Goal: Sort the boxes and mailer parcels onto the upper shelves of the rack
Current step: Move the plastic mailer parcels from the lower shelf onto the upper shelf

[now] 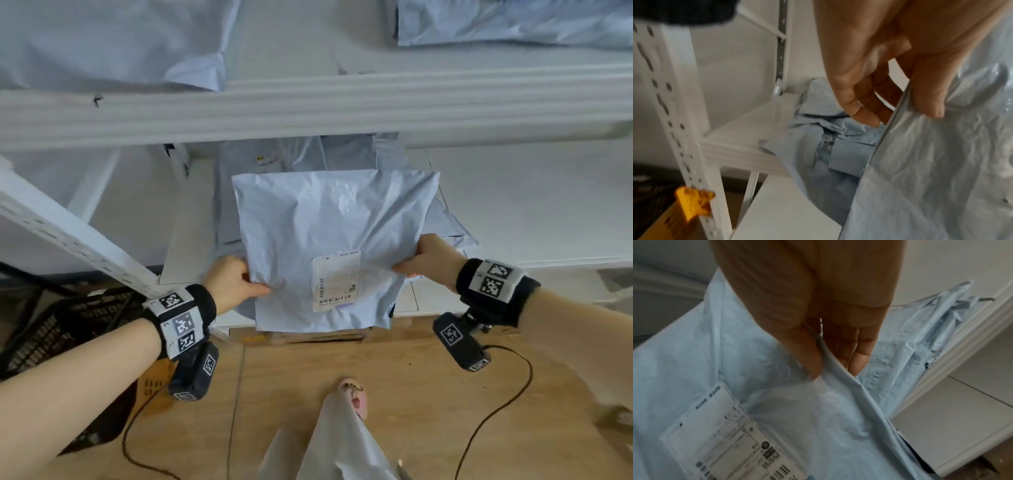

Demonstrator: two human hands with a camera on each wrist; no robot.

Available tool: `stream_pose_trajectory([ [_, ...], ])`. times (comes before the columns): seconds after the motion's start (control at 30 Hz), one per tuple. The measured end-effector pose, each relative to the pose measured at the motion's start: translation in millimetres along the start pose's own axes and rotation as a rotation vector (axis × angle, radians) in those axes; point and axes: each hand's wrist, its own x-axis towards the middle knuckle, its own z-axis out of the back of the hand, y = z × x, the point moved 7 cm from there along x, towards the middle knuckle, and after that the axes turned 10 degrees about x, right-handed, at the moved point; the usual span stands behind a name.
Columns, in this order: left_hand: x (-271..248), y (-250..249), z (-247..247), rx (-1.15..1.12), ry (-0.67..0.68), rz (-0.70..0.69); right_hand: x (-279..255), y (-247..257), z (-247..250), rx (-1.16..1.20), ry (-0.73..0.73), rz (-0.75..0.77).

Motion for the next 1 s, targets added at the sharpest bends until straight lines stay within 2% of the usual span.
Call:
stream_pose_trajectory([
  [0.13, -30.1, -4.1, 30.1, 0.003, -0.074, -0.117, -45.1, 29.9, -2.6, -0.159, -0.059, 0.112],
  [0.37, -76.8, -30.0, 110.6, 0.003, -0.169, -0.242, -130.7, 112.0, 21.6, -0.226, -0.166, 0.335],
  [0.6, -128.0, -86.1, 187.1, -0.248, -0.245, -0.483, -194.1, 189.0, 59.7, -0.178, -0.272, 0.492],
  [0.83, -147.8, -130.2, 254.9, -0.365, -0.395, -0.648, -213.6, 252.7, 81.6, 0.025, -0.278, 0.608],
  [0.93, -147.7, -145.2, 277.2, -0.238, -0.442, -0.680, -213.2, 282.9, 96.2, 0.083, -0.382, 0.658],
  [1.0, -142.2, -155.0, 290.3, -0.141, -0.454, -0.660, -210.2, 304.6, 102.4, 0.031, -0.429, 0.676],
])
